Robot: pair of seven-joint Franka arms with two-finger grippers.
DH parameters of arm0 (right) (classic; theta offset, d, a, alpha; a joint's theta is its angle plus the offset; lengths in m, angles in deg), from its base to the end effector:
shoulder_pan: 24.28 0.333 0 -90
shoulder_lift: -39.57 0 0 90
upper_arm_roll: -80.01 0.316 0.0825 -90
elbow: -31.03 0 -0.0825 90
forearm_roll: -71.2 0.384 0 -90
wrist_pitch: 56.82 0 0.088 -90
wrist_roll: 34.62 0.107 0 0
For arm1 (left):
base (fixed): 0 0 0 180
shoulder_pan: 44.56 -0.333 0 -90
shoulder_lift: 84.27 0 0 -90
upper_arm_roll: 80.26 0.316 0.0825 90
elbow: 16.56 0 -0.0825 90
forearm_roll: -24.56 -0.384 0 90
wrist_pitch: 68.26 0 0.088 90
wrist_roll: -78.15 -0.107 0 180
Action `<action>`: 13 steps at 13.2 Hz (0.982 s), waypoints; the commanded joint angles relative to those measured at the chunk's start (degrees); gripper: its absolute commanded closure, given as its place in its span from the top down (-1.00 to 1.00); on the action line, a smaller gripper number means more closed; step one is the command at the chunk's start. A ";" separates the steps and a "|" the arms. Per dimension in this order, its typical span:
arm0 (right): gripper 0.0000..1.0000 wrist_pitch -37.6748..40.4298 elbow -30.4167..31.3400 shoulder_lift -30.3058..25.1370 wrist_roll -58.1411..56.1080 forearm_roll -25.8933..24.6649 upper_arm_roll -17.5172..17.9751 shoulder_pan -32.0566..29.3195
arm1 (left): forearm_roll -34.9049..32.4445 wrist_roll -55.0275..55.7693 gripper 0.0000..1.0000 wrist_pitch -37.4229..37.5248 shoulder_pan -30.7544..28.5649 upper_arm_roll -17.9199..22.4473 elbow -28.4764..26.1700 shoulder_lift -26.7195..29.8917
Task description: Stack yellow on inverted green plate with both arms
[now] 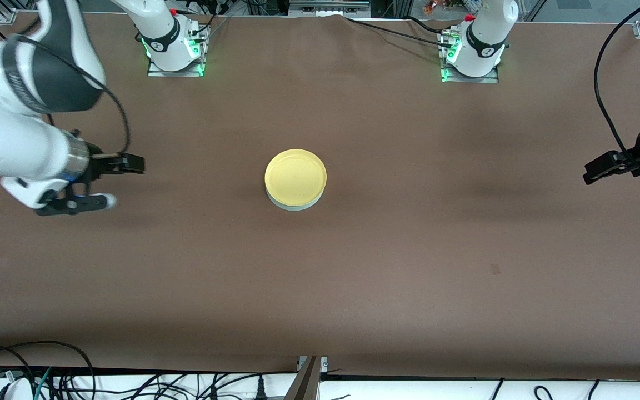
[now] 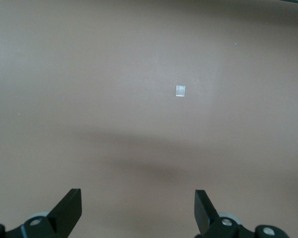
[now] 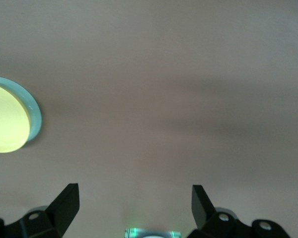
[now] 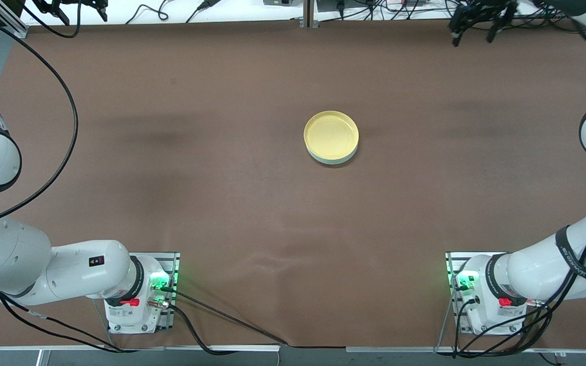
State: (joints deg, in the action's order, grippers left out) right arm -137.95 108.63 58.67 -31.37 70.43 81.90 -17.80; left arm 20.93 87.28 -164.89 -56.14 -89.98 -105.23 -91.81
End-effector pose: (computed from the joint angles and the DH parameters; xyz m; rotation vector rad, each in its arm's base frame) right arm 0.6224 0.0868 0.5151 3.0804 0.1368 -0.4187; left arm 0.6016 0.0318 0.5707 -3.0879 -0.2885 -0.0183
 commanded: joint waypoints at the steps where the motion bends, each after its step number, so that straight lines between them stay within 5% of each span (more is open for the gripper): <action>1: 1.00 7.89 -6.04 0.07 -0.09 -0.47 -2.58 0.46 | 0.99 0.27 1.00 0.73 -0.02 -0.56 0.60 -0.11; 7: 1.00 10.03 -6.41 -3.53 -0.52 -2.92 -1.80 0.90 | 0.90 0.19 1.00 0.73 0.07 -0.56 0.60 -0.20; 13: 1.00 6.77 1.32 -15.65 -0.52 -2.31 -1.54 -1.56 | 0.90 0.28 1.00 0.65 0.16 -0.65 0.60 -0.20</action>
State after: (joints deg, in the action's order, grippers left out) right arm -130.41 105.01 47.33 -31.42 68.64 79.77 -18.33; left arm 20.93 87.38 -164.86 -56.12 -90.57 -105.23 -91.83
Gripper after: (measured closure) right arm 0.000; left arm 0.000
